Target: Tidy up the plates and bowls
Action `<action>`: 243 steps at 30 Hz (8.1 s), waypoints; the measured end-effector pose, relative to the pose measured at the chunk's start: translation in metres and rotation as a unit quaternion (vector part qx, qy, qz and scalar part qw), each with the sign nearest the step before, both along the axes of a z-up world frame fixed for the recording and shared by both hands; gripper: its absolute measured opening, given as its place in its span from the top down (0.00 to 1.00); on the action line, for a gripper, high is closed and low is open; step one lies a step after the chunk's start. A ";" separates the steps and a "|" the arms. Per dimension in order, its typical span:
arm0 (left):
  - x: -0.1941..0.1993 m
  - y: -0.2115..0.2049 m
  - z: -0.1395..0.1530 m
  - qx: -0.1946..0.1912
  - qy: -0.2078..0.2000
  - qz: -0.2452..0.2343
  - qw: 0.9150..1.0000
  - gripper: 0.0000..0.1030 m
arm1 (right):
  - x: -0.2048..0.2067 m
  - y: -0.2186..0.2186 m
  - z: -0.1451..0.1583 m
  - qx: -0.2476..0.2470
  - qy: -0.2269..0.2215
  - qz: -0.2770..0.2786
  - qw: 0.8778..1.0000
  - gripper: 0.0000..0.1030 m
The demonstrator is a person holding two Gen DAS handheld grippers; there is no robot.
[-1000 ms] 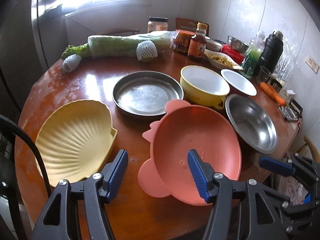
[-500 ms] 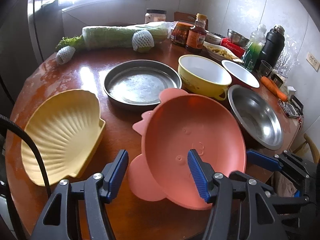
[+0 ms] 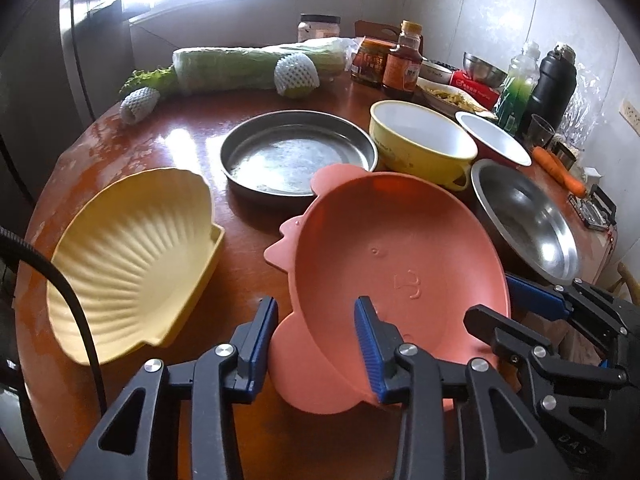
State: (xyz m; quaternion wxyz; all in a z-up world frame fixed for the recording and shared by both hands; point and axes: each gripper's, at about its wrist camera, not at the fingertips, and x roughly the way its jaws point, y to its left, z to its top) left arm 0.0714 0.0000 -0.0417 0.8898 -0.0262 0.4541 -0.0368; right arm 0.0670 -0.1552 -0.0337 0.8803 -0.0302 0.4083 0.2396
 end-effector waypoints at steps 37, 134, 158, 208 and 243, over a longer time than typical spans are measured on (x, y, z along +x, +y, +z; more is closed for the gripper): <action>-0.033 0.149 0.065 0.008 -0.081 0.145 0.986 0.61 | 0.016 0.154 0.068 0.022 -0.087 0.131 0.987 0.59; -0.016 0.155 0.037 -0.013 -0.039 0.154 0.987 0.54 | 0.031 0.163 0.028 -0.004 -0.014 0.132 0.991 0.41; 0.048 0.084 0.062 -0.027 -0.035 0.083 0.996 0.48 | 0.077 0.114 0.027 -0.056 -0.038 0.125 0.990 0.55; 0.055 -0.035 0.004 0.070 0.039 -0.037 0.996 0.51 | -0.020 -0.021 0.012 0.004 0.017 0.088 0.996 0.62; 0.009 -0.013 0.011 0.028 -0.004 -0.020 0.999 0.57 | -0.007 -0.003 0.002 0.003 -0.013 0.012 1.000 0.59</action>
